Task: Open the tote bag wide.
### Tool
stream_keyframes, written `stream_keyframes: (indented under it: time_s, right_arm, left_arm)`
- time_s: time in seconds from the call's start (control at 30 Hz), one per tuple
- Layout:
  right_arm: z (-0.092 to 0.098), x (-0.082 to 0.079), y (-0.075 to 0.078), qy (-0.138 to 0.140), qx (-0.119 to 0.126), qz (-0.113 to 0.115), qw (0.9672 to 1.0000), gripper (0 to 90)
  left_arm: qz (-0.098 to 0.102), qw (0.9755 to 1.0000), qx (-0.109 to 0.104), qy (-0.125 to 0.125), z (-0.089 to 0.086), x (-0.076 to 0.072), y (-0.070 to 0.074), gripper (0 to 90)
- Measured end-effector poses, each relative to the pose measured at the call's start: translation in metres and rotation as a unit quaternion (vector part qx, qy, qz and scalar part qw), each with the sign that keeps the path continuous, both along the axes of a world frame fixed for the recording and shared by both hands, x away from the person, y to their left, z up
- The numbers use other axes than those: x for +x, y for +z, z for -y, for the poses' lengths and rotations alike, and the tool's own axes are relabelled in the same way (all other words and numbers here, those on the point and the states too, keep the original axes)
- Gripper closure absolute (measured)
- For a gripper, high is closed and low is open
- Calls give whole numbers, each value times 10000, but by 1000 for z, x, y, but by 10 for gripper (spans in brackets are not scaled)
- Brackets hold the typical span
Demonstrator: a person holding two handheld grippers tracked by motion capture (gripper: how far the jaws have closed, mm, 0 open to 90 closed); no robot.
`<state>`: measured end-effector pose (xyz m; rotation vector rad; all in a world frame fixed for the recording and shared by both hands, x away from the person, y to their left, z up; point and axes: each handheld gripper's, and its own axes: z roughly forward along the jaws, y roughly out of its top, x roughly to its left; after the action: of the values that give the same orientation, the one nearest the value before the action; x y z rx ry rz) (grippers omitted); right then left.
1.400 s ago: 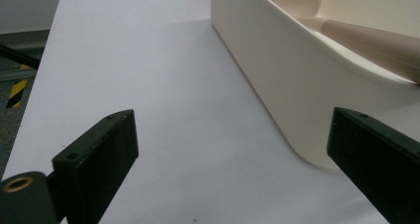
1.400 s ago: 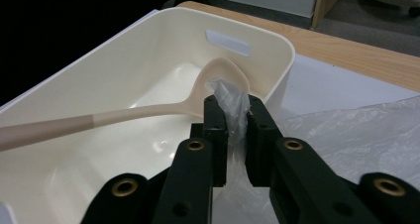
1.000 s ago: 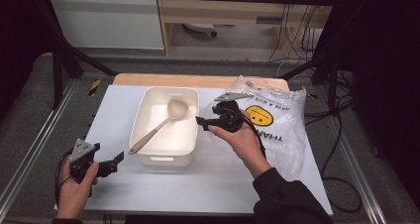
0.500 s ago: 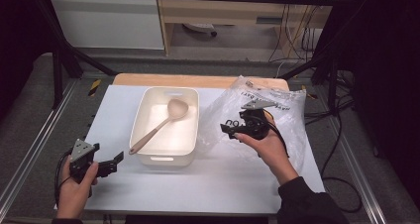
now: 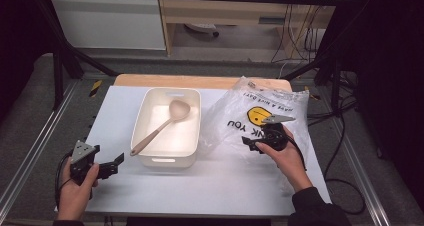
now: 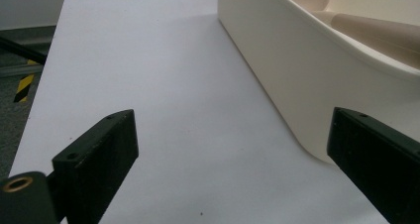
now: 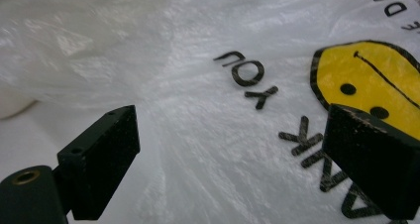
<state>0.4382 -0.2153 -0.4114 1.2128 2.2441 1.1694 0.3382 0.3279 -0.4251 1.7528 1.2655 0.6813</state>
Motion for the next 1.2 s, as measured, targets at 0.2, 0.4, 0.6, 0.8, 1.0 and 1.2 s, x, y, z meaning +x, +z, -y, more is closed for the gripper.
stream_keyframes:
  time_s: [0.2,0.4,0.6,0.8,1.0,1.2]
  right_arm:
    - [5,-1,-21,-63,-230,-159,9996,67]
    - [5,-4,-35,-36,-394,-366,9985,66]
    - [6,-4,-43,-53,-477,-540,9974,61]
    - [4,-7,-48,-40,-680,-386,9969,94]
    - [8,-8,-45,-97,-675,-289,9973,272]
    - [13,-6,-44,-261,-597,-292,9974,432]
  left_arm:
    - [12,10000,-4,-22,0,0,0,53]
    - [16,10000,-14,-41,1,0,1,53]
    - [15,10000,-20,-37,1,0,1,53]
    - [17,10000,-20,-46,1,0,1,53]
    - [18,10000,-6,-42,1,0,1,53]
    - [3,10000,10,-51,1,0,1,53]
